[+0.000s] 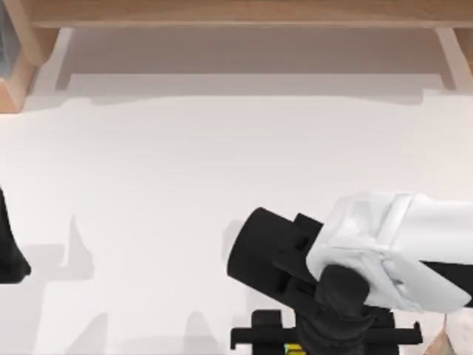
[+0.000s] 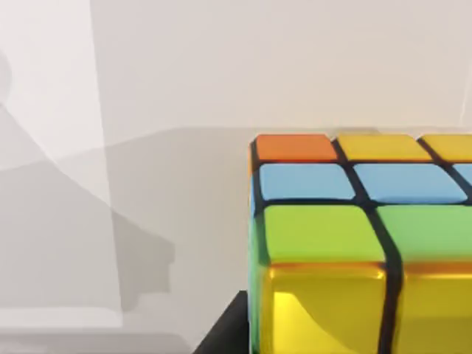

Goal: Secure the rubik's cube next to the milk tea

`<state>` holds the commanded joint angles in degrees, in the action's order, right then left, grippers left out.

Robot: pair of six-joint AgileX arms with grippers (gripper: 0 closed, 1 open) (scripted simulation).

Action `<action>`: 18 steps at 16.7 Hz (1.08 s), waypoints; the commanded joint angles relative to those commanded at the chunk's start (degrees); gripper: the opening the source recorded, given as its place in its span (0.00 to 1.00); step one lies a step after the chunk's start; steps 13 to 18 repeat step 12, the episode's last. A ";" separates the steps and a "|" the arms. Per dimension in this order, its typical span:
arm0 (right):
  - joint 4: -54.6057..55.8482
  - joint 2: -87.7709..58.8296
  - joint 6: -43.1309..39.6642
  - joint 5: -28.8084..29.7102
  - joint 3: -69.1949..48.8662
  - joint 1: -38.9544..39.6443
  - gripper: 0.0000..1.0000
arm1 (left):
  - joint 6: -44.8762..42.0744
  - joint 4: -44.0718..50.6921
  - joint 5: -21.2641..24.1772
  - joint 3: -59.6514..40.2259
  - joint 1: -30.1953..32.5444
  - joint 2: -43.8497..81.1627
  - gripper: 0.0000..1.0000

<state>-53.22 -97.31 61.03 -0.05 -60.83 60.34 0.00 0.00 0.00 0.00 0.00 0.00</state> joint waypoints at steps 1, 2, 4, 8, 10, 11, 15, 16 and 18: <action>0.00 0.00 0.00 0.00 0.00 0.00 0.60 | 0.00 0.00 0.00 0.00 0.00 0.00 1.00; 0.00 0.00 0.00 0.00 0.00 0.00 0.68 | 0.00 0.00 0.00 0.00 0.00 0.00 1.00; 0.00 0.00 0.00 0.00 0.00 0.00 0.83 | 0.00 0.00 0.00 0.00 0.00 0.00 1.00; 0.00 0.00 0.00 0.00 0.00 0.00 1.00 | 0.00 0.00 0.00 0.00 0.00 0.00 1.00; 0.00 0.00 0.00 0.00 0.00 0.00 1.00 | 0.00 0.00 0.00 0.00 0.00 0.00 1.00; 0.00 0.00 0.00 0.00 0.00 0.00 1.00 | 0.00 0.00 0.00 0.00 0.00 0.00 1.00; 0.00 0.00 0.00 0.00 0.00 0.00 1.00 | 0.00 0.00 0.00 0.00 0.00 0.00 1.00; 0.00 0.00 0.00 0.00 0.00 0.00 1.00 | 0.00 0.00 0.00 0.00 0.00 0.00 1.00; 0.00 0.00 0.00 0.00 0.00 0.00 1.00 | 0.00 0.00 0.00 0.00 0.00 0.00 1.00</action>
